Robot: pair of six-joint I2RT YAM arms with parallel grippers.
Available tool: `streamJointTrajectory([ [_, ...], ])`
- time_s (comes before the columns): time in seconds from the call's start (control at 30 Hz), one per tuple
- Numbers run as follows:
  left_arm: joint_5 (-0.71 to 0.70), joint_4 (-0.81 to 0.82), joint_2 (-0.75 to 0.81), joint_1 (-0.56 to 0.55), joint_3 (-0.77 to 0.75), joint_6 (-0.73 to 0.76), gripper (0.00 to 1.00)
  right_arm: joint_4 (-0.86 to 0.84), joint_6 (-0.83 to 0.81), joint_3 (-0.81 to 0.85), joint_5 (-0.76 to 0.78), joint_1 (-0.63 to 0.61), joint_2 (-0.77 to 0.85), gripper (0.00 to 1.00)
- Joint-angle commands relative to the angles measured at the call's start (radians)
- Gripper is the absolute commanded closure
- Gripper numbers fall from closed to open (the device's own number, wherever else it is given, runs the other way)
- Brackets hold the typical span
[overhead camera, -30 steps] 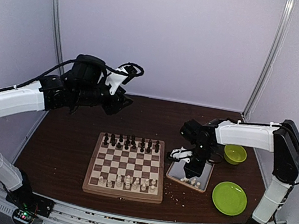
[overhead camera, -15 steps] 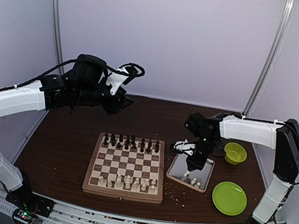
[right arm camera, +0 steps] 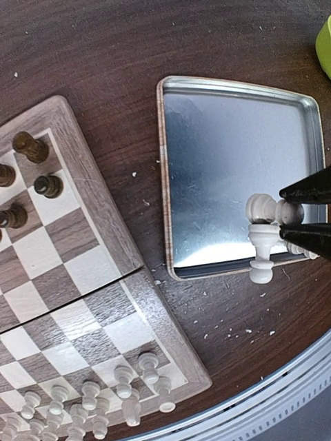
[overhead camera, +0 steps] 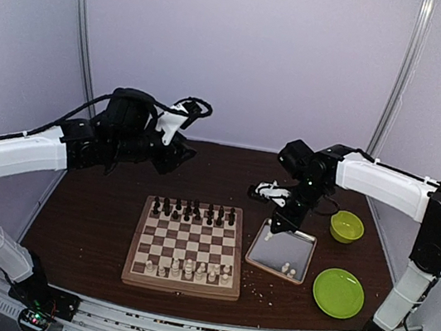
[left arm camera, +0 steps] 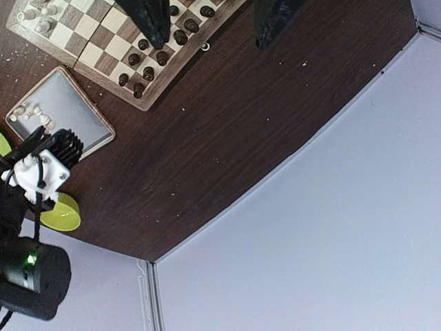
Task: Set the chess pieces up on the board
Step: Pick up the pawn from the chess pile.
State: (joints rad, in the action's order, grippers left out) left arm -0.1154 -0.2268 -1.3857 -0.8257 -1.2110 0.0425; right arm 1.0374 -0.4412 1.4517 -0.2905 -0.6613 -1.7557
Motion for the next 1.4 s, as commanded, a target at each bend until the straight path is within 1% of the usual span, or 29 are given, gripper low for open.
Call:
streamJointTrajectory([
  [0.0,-0.012,0.264,0.047,-0.077,0.145,0.003,0.58,0.035,0.031,0.068,-0.029,0.006,0.0,0.97],
  [0.1,-0.098,0.395,0.013,-0.203,0.21,0.093,0.59,0.038,0.048,0.093,-0.047,0.012,-0.01,0.97],
  [0.13,-0.123,0.446,-0.006,-0.247,0.234,0.102,0.59,0.037,0.054,0.099,-0.054,0.014,-0.011,0.97],
  [0.23,-0.171,0.65,-0.073,-0.31,0.319,0.065,0.61,0.043,0.074,0.122,-0.07,0.014,-0.012,0.97],
  [0.3,-0.23,0.788,-0.143,-0.35,0.353,0.05,0.61,0.048,0.082,0.131,-0.075,0.014,-0.008,0.97],
  [0.4,-0.309,0.953,-0.277,-0.419,0.338,0.108,0.61,0.049,0.085,0.129,-0.065,0.015,0.005,0.97],
  [0.5,-0.39,1.018,-0.389,-0.465,0.265,0.146,0.61,0.046,0.089,0.121,-0.056,0.015,0.015,0.97],
  [0.63,-0.443,1.137,-0.488,-0.48,0.223,0.149,0.57,0.044,0.093,0.118,-0.05,0.016,0.023,0.97],
  [0.73,-0.442,1.162,-0.54,-0.48,0.193,0.154,0.54,0.046,0.094,0.119,-0.051,0.016,0.026,0.97],
  [0.87,-0.407,1.116,-0.591,-0.478,0.137,0.143,0.53,0.048,0.098,0.13,-0.05,0.017,0.024,0.97],
  [0.93,-0.418,1.079,-0.613,-0.478,0.107,0.121,0.53,0.051,0.099,0.138,-0.049,0.017,0.02,0.97],
  [1.13,-0.425,1.062,-0.679,-0.473,0.056,0.076,0.51,0.054,0.102,0.151,-0.054,0.016,0.01,0.97],
  [1.37,-0.471,1.018,-0.723,-0.457,0.006,0.035,0.5,0.05,0.102,0.146,-0.062,0.015,0.011,0.97],
])
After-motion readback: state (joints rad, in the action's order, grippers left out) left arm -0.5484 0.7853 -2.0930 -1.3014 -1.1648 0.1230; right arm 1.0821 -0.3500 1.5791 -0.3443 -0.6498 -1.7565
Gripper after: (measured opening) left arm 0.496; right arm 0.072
